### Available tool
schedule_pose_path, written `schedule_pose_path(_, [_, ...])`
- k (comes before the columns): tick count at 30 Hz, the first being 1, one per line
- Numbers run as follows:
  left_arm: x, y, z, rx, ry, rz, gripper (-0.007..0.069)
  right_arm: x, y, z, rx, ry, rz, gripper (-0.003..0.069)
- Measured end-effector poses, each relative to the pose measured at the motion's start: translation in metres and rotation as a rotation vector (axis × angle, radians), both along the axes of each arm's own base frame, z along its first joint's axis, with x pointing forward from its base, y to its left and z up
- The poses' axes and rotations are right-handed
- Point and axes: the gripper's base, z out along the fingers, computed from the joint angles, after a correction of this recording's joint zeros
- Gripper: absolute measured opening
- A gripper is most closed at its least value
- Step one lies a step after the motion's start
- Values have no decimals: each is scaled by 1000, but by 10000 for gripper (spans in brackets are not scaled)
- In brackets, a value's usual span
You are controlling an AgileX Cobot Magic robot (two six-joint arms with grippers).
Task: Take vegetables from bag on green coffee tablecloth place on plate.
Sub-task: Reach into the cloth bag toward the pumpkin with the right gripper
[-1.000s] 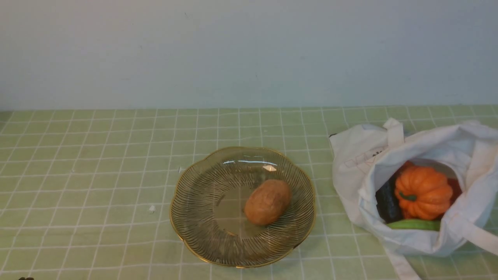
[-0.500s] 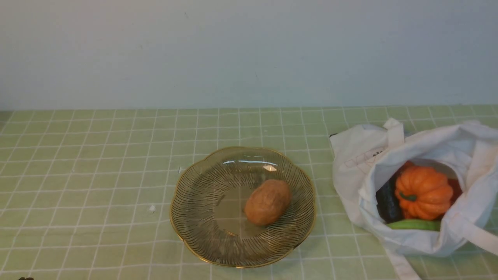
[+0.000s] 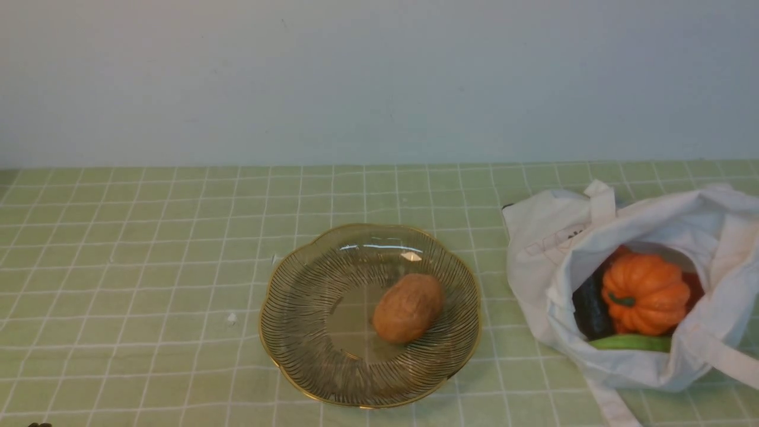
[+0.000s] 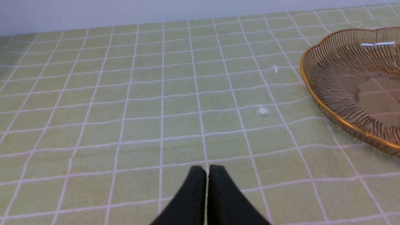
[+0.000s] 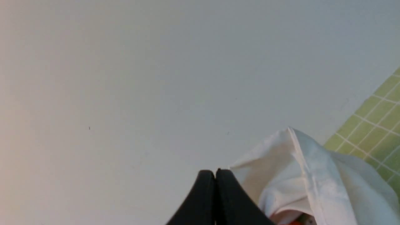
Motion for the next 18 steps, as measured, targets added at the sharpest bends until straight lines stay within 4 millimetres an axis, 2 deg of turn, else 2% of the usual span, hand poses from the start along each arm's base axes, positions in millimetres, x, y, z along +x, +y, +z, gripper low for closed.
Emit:
schedule_pose_path(6, [0, 0, 0, 0, 0, 0, -5, 0, -3, 1, 75, -18, -19, -13])
schedule_pose_path(9, [0, 0, 0, 0, 0, 0, -5, -2, -5, 9, 67, -55, -43, -13])
schedule_pose_path(10, [0, 0, 0, 0, 0, 0, -5, -7, -2, 32, -35, -102, -29, -13])
schedule_pose_path(11, [0, 0, 0, 0, 0, 0, -5, -8, -1, 35, -54, -107, -28, -13])
schedule_pose_path(12, [0, 0, 0, 0, 0, 0, -5, -15, 4, 67, -216, -143, -8, -13])
schedule_pose_path(14, [0, 0, 0, 0, 0, 0, -5, -16, 11, 99, -385, -111, 36, -13])
schedule_pose_path(17, [0, 0, 0, 0, 0, 0, -5, -1, 22, 124, -553, 66, 159, -13])
schedule_pose_path(18, [0, 0, 0, 0, 0, 0, -5, 8, 24, 127, -586, 136, 200, -13])
